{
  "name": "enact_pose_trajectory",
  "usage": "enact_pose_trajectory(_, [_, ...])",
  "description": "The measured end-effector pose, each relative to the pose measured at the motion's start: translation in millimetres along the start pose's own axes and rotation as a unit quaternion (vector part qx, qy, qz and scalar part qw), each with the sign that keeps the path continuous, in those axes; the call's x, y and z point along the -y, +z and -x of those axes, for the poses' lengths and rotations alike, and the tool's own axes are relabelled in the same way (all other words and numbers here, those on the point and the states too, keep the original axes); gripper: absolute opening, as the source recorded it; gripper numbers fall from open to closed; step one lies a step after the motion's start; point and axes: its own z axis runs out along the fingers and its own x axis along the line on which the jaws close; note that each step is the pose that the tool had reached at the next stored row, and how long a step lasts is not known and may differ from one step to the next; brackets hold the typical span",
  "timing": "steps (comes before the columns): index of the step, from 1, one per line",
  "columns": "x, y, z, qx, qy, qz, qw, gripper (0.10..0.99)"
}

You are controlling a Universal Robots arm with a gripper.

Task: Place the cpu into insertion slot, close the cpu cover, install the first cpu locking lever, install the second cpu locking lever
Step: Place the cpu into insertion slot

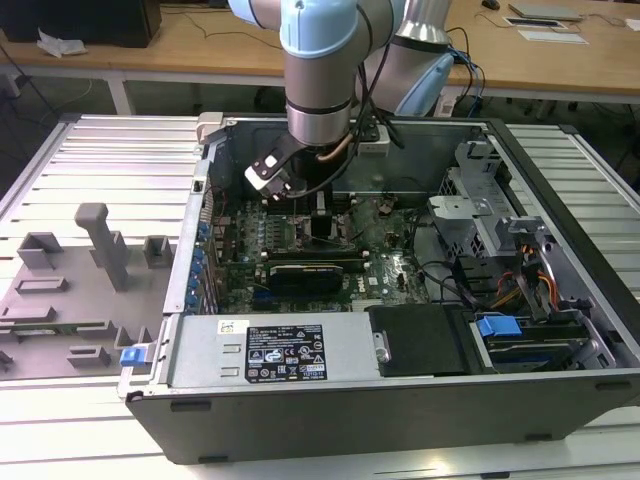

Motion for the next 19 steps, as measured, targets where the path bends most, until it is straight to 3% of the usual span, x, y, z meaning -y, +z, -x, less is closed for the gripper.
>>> enact_pose_trajectory(9, [0.9,1.2,-1.2,-0.0009,-0.01,-0.0001,1.0,0.541])
enact_pose_trajectory(17, [0.8,0.7,-1.0,0.003,-0.01,0.0,0.9999,0.541])
enact_pose_trajectory(18, [0.8,0.7,-1.0,0.0032,-0.01,0.0,0.9999,0.549])
enact_pose_trajectory(19, [0.8,0.6,-1.0,0.0034,-0.01,0.0,0.9999,0.616])
